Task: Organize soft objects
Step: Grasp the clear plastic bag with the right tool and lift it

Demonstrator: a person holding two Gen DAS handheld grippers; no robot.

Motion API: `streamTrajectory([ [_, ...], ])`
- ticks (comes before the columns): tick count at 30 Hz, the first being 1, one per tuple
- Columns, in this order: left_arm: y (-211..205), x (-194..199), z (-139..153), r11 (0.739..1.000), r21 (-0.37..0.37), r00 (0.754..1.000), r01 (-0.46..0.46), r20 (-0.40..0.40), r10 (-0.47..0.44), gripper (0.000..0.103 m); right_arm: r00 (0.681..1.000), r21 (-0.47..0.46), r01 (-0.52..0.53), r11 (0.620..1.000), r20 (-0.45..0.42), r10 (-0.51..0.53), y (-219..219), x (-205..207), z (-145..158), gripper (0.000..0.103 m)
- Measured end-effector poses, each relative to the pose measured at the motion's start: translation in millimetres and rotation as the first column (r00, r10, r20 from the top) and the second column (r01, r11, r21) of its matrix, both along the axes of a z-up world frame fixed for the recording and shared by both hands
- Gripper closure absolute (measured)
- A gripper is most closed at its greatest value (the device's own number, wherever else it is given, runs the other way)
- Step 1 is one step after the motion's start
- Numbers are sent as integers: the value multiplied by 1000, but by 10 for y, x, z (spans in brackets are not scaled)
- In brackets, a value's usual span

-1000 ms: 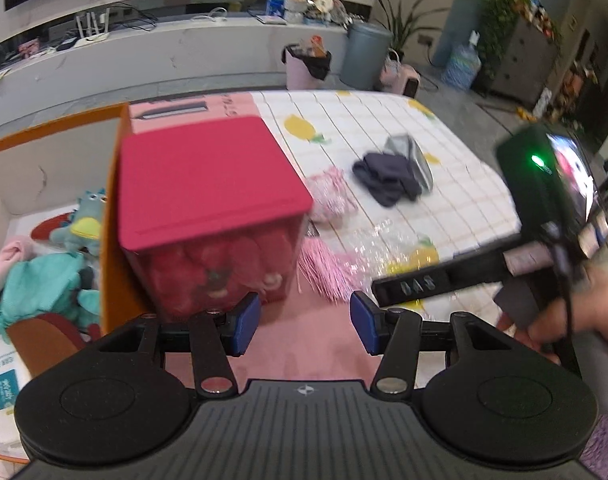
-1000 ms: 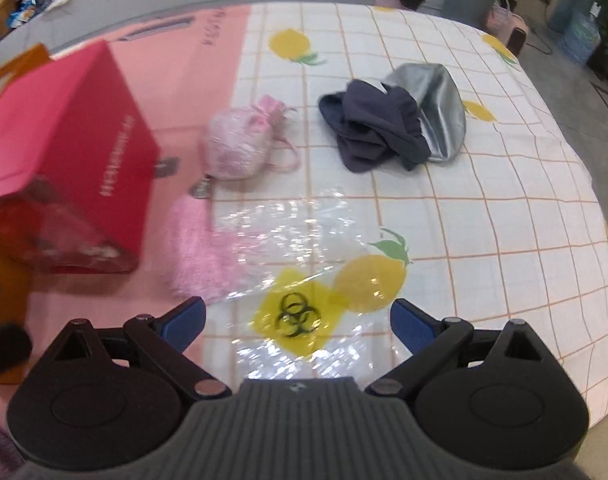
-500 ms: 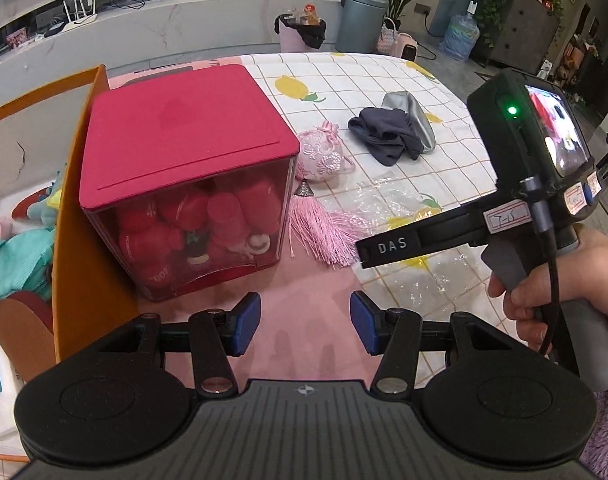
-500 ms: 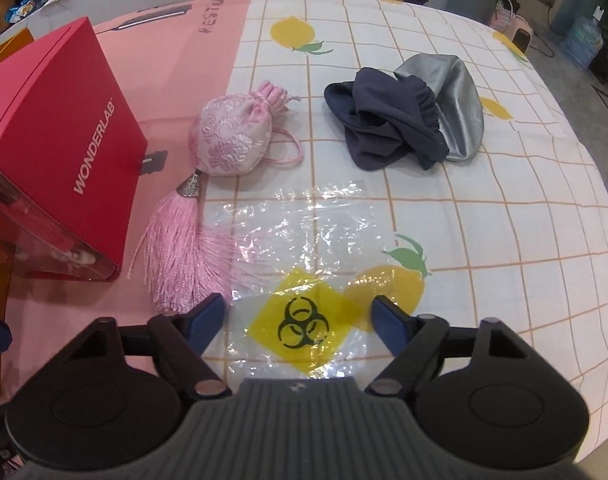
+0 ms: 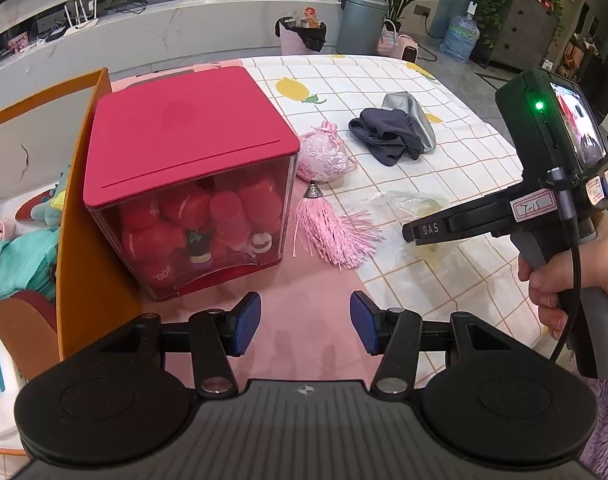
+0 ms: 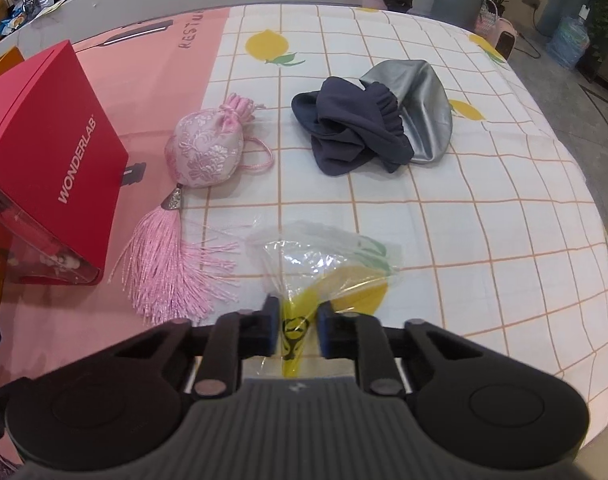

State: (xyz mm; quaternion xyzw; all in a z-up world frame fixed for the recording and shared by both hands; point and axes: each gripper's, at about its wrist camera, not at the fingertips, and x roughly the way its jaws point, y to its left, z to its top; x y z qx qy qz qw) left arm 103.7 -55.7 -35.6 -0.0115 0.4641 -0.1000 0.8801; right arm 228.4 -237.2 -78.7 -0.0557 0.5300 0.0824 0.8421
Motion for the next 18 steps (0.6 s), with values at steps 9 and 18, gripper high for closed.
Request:
streamTrajectory([
  [9, -124, -106, 17, 999, -1, 997, 34, 72, -34, 42, 997, -47, 26, 999, 68, -22, -251, -124, 204, 94],
  [18, -433, -163, -32, 996, 28, 992, 82, 91, -84, 42, 992, -20, 122, 992, -24, -122, -933, -107, 128, 77],
])
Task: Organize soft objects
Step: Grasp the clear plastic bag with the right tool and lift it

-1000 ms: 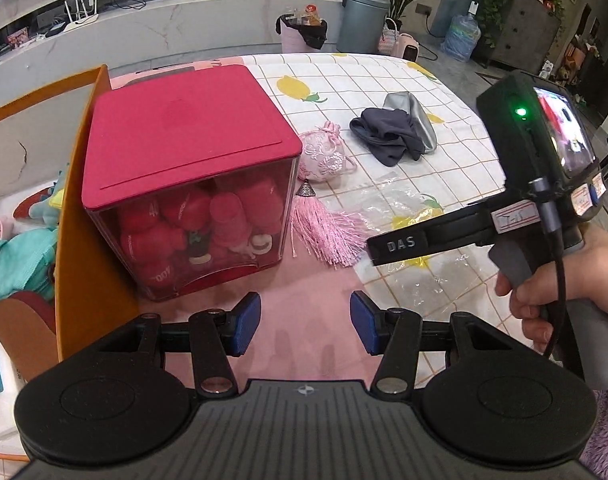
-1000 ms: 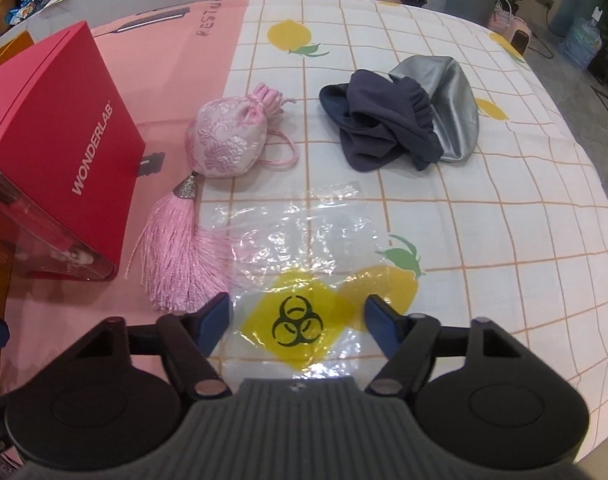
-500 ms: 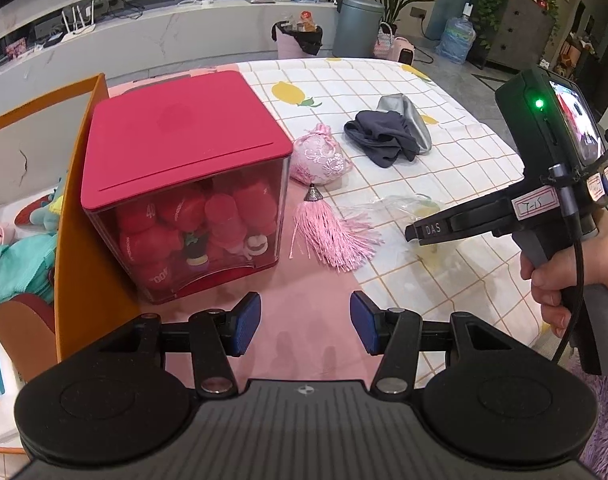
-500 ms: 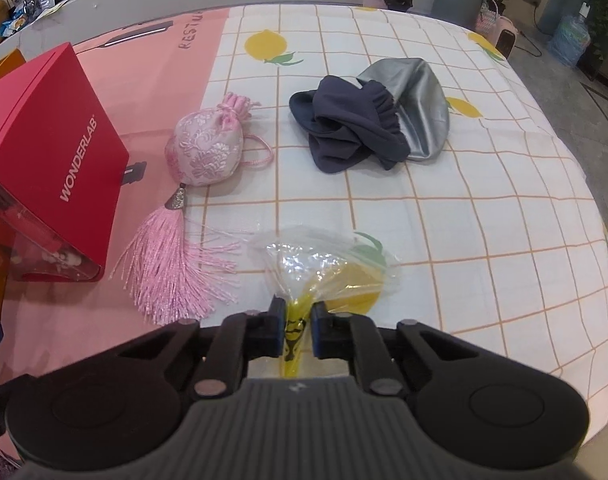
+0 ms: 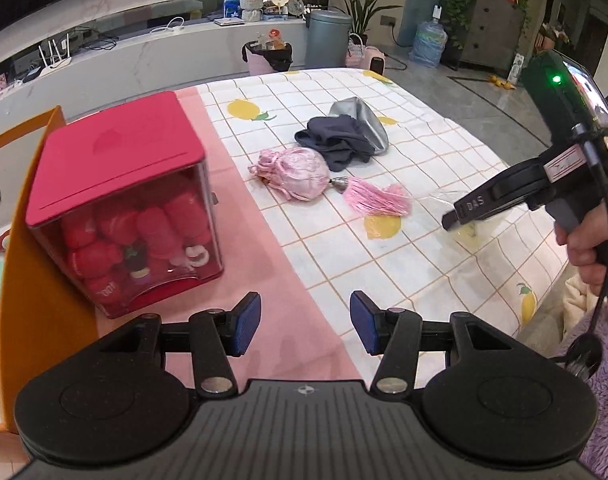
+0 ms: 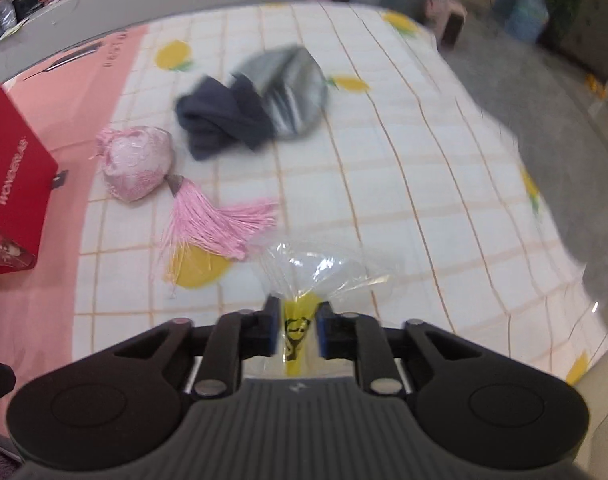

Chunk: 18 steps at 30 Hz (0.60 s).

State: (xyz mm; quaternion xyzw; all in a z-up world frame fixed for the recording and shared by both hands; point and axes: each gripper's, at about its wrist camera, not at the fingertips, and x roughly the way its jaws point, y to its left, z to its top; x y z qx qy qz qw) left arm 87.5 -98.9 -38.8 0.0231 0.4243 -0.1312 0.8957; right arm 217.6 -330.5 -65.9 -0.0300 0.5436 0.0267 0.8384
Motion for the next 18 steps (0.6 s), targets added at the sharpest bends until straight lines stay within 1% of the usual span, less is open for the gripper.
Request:
streamTrajectory([
  [1, -32, 1, -11, 1000, 6, 1000, 1, -3, -1, 42, 1000, 3, 8, 1000, -12, -8, -44, -1, -29, 69],
  [5, -134, -2, -60, 1000, 20, 1000, 10, -16, -10, 42, 1000, -43, 29, 999, -5, -29, -151, 19, -49, 64],
  [6, -153, -6, -70, 1000, 24, 1000, 13, -17, -13, 42, 1000, -42, 27, 999, -13, -28, -173, 27, -56, 58],
  [7, -167, -11, -81, 999, 27, 1000, 18, -19, -18, 42, 999, -40, 18, 999, -31, -19, -186, 33, -76, 48],
  [9, -185, -28, -106, 999, 33, 999, 29, -22, -28, 42, 998, -48, 1, 999, -69, -4, -207, 43, -141, 40],
  [10, -186, -31, -117, 999, 37, 999, 31, -24, -30, 42, 997, -54, 1, 999, -75, -5, -218, 42, -160, 38],
  [13, -173, -35, -140, 999, 34, 999, 33, -30, -32, 42, 997, -27, 28, 999, -73, -30, -310, 39, -130, 37],
  [14, -160, -40, -145, 999, 30, 999, 34, -34, -33, 42, 996, -26, 41, 999, -77, -43, -350, 40, -125, 34],
  [15, -149, -46, -146, 999, 27, 999, 34, -36, -33, 42, 995, -25, 50, 998, -90, -52, -391, 44, -139, 24],
  [16, -137, -50, -145, 999, 24, 999, 33, -37, -32, 42, 992, -23, 61, 998, -111, -64, -432, 52, -170, 22],
  [17, -126, -55, -142, 999, 22, 999, 32, -37, -31, 42, 989, -12, 83, 996, -124, -84, -474, 66, -203, 22],
  [18, -116, -57, -137, 999, 18, 999, 31, -36, -30, 42, 987, 8, 101, 995, -126, -100, -517, 67, -214, 26],
])
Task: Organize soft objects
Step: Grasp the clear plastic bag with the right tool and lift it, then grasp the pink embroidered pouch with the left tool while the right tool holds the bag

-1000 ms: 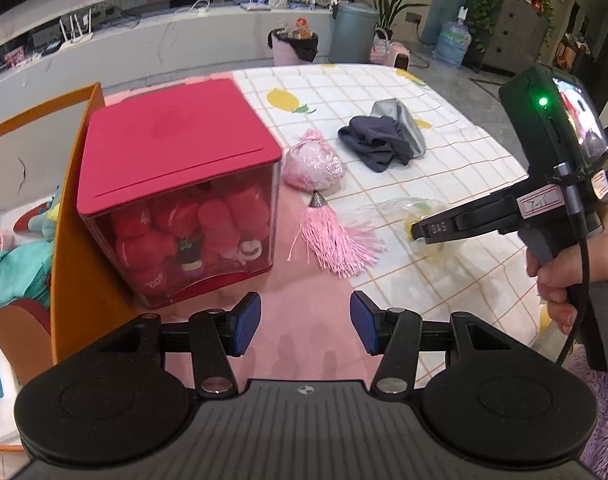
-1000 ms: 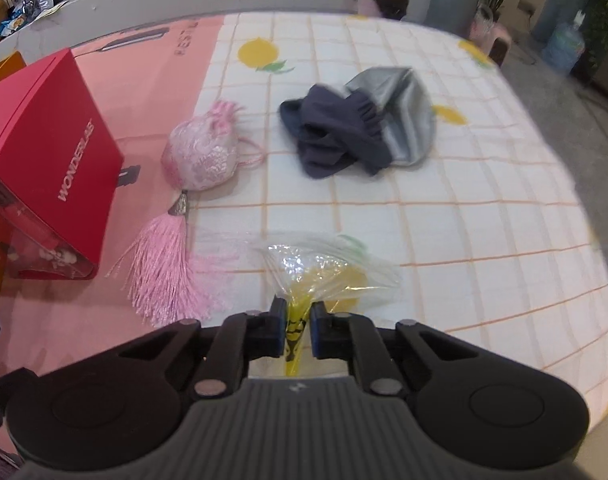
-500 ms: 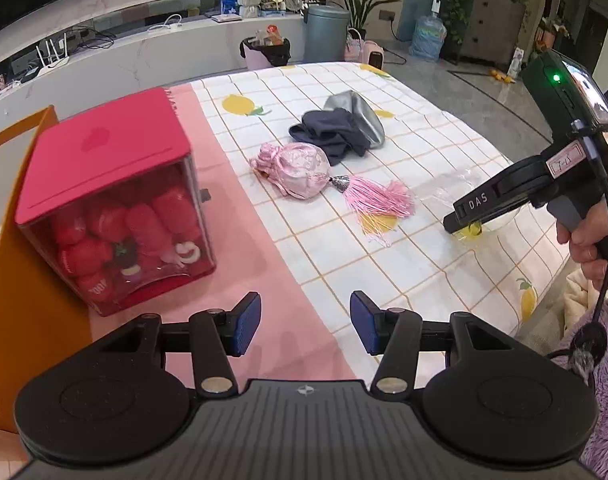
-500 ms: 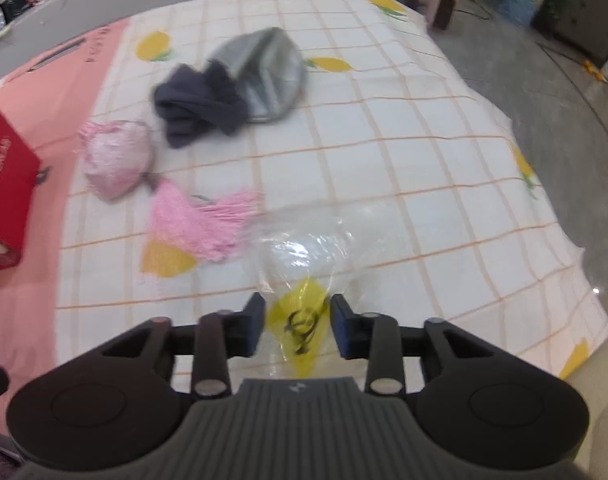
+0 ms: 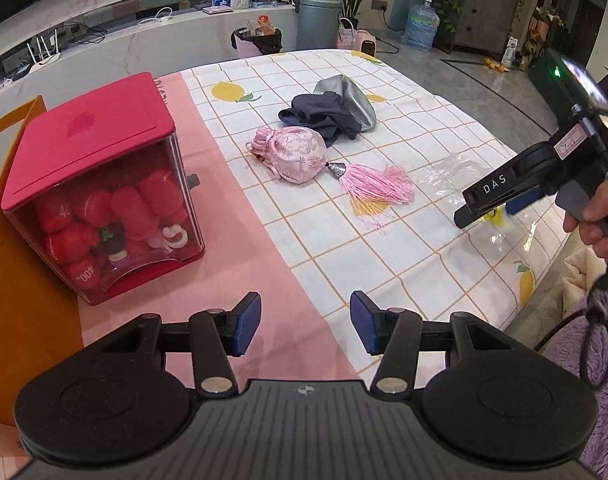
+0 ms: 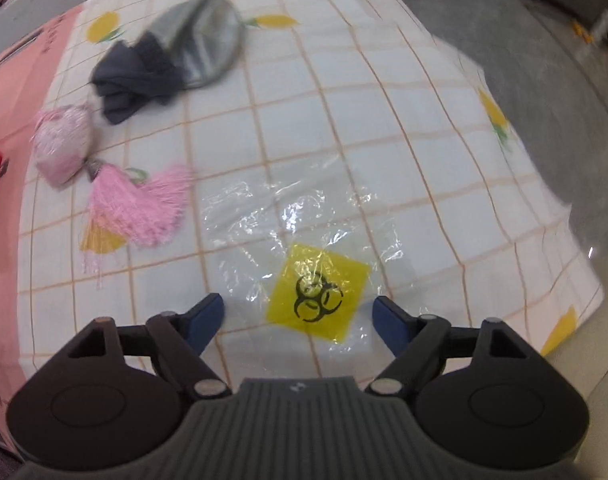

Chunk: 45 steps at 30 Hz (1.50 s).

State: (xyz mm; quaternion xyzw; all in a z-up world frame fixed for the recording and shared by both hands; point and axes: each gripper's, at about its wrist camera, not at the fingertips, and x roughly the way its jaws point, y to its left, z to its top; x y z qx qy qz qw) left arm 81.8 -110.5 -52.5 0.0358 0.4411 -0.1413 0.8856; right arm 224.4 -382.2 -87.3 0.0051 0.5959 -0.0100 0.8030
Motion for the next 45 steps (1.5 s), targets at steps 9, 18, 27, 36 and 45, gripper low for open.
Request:
streamTrajectory([
  [9, 2, 9, 22, 1000, -18, 1000, -3, -1, 3, 42, 989, 43, 62, 997, 133, -68, -142, -61, 253, 90],
  [18, -139, 151, 43, 997, -48, 998, -61, -19, 60, 42, 979, 10, -113, 994, 172, 109, 232, -131, 323, 90],
  [27, -401, 455, 33, 980, -86, 984, -178, -21, 177, 42, 963, -13, -164, 986, 216, 163, 361, -115, 375, 91],
  [36, -640, 836, -86, 958, -91, 962, -271, -3, 272, 42, 961, -57, -124, 991, 240, 134, 280, -103, 390, 91],
  [45, -646, 1263, -314, 917, -82, 920, -391, -31, 390, 42, 958, -75, -160, 984, 230, 173, 381, -32, 347, 90],
])
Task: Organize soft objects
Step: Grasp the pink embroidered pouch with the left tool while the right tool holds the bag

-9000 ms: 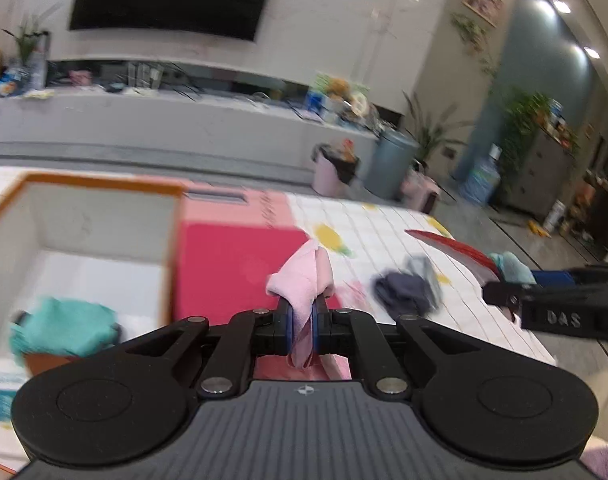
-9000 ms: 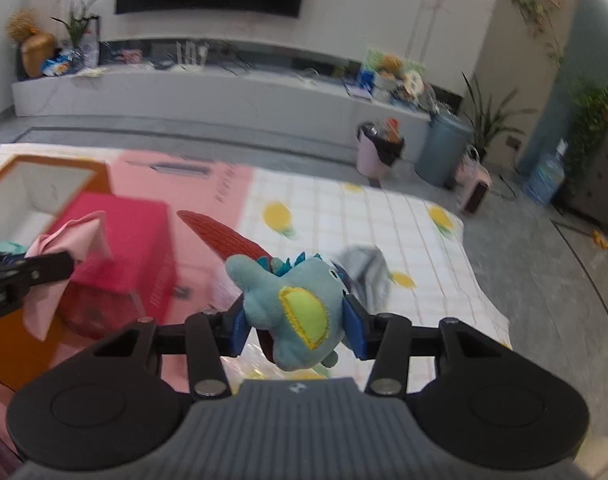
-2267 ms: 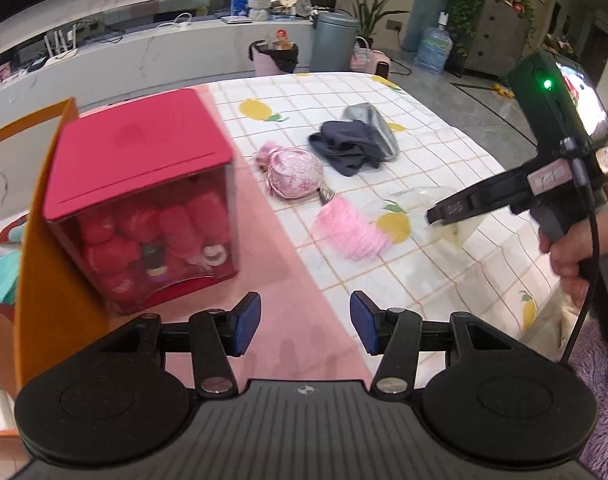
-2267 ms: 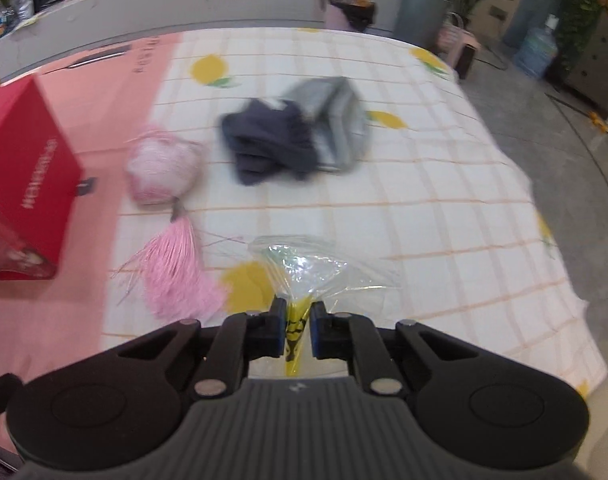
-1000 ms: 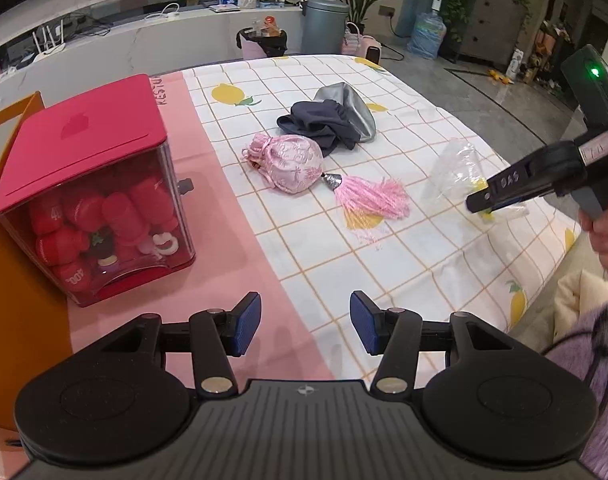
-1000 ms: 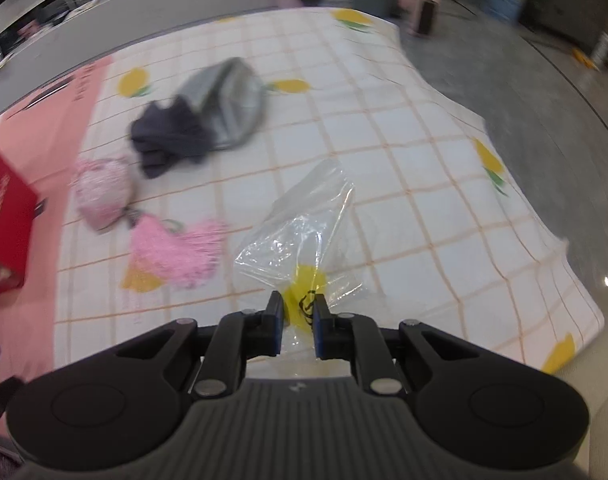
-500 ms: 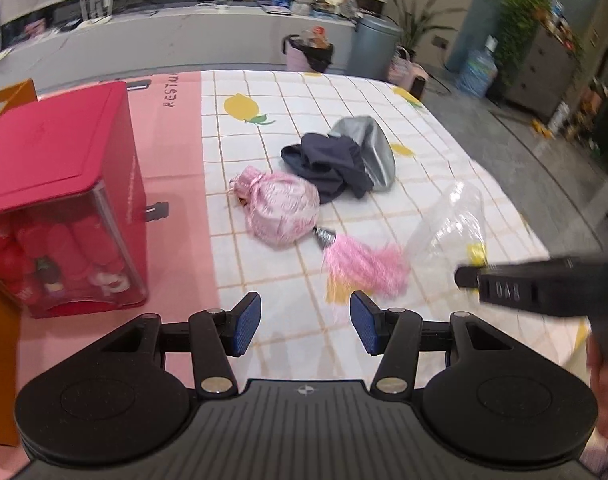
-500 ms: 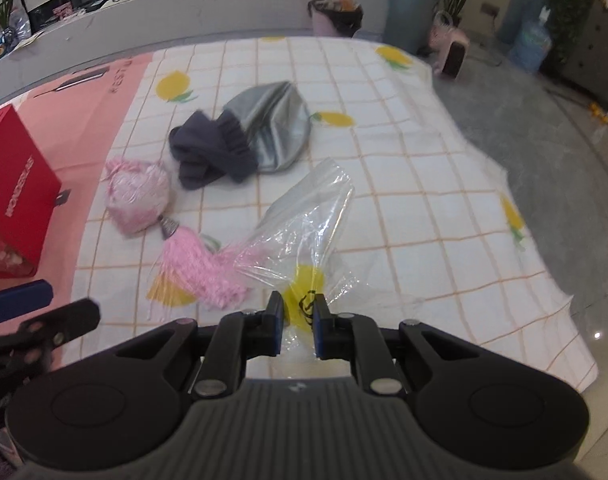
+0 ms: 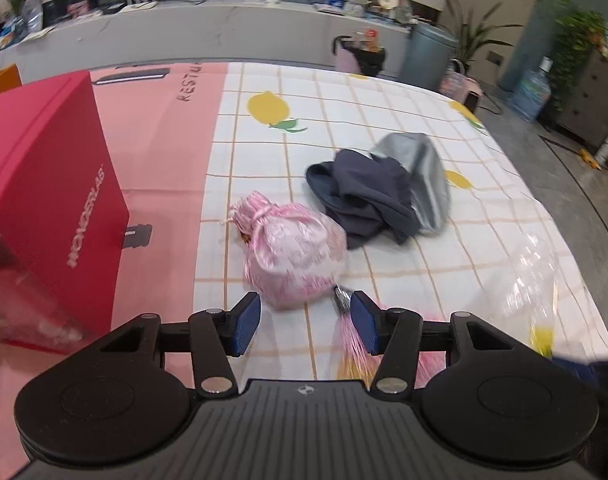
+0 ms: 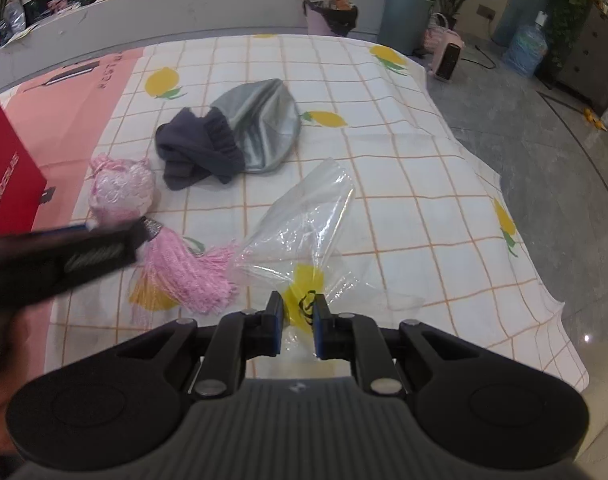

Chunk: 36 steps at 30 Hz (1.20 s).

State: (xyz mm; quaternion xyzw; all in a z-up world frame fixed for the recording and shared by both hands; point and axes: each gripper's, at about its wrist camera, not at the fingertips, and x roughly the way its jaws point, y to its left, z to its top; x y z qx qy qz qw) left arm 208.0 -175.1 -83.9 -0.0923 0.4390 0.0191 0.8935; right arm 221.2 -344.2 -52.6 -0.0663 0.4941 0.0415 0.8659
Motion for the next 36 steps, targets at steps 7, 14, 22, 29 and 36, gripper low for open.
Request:
streamTrajectory([
  [7, 29, 292, -93, 995, -19, 995, -100, -1, 100, 38, 999, -11, -32, 999, -28, 31, 45, 14, -84, 90],
  [14, 107, 403, -112, 991, -54, 992, -121, 22, 123, 38, 997, -25, -59, 998, -52, 58, 101, 13, -137, 90],
  [22, 236, 311, -148, 998, -41, 995, -38, 87, 41, 57, 996, -33, -57, 998, -70, 55, 99, 32, -182, 90],
  [29, 351, -108, -107, 997, 27, 996, 73, 56, -75, 58, 994, -35, -74, 997, -77, 71, 125, 15, -191, 90],
  [36, 363, -483, -65, 981, 71, 983, 182, 8, -183, 43, 994, -25, -76, 997, -79, 74, 126, -9, -174, 90],
])
